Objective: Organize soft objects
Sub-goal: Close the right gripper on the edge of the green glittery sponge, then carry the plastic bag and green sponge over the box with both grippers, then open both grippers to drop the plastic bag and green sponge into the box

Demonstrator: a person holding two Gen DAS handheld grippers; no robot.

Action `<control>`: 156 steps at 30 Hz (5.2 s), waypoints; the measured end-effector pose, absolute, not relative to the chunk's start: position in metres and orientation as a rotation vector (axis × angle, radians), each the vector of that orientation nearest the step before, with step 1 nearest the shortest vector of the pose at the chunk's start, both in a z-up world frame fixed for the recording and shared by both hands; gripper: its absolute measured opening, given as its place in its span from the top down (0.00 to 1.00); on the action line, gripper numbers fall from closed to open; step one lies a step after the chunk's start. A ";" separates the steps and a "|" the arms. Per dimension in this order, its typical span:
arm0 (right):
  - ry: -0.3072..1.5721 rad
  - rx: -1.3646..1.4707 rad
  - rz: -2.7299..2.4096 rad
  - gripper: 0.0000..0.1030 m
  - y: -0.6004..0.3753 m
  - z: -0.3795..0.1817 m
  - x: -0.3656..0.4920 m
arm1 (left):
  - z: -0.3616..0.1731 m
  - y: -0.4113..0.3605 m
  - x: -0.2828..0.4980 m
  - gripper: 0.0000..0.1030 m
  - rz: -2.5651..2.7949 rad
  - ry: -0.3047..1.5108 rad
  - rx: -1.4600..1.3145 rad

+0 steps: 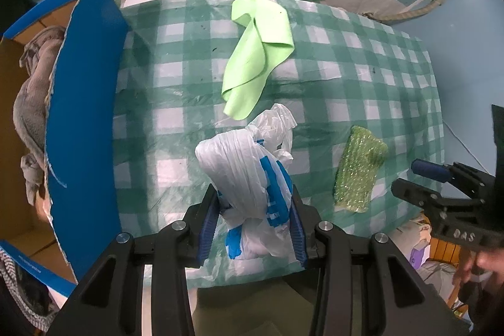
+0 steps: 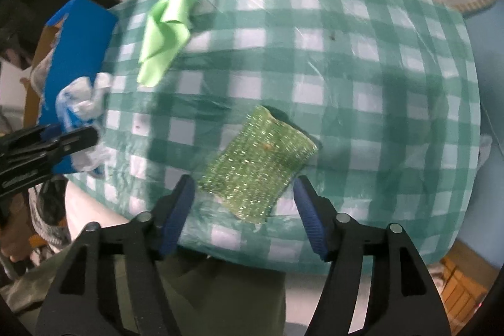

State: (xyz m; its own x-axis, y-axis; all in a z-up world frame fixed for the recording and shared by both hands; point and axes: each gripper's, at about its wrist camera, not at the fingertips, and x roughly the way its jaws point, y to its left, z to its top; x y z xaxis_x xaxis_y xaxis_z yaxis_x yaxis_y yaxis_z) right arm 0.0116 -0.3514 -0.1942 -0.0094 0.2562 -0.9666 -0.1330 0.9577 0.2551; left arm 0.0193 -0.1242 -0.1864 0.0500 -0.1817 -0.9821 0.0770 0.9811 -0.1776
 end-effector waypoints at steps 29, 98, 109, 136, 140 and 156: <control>1.657 0.012 0.017 0.28 -0.301 -0.268 0.029 | -0.174 -0.094 0.006 0.60 -0.207 1.501 -0.034; 1.388 -0.089 0.480 0.88 -0.176 -0.119 0.046 | -0.098 0.003 -0.006 0.60 -0.008 1.356 -0.132; 1.342 -0.172 0.614 0.88 -0.106 -0.101 0.057 | -0.093 0.061 -0.009 0.60 0.113 1.325 -0.213; 1.320 -0.316 0.869 0.85 0.033 -0.109 0.057 | -0.130 0.140 -0.011 0.47 0.309 1.395 -0.266; 1.324 -0.322 0.880 0.79 0.040 -0.111 0.056 | -0.131 0.145 -0.013 0.39 0.318 1.400 -0.278; 1.294 -0.316 0.857 0.38 0.028 -0.104 0.057 | -0.125 0.148 -0.025 0.38 0.339 1.387 -0.344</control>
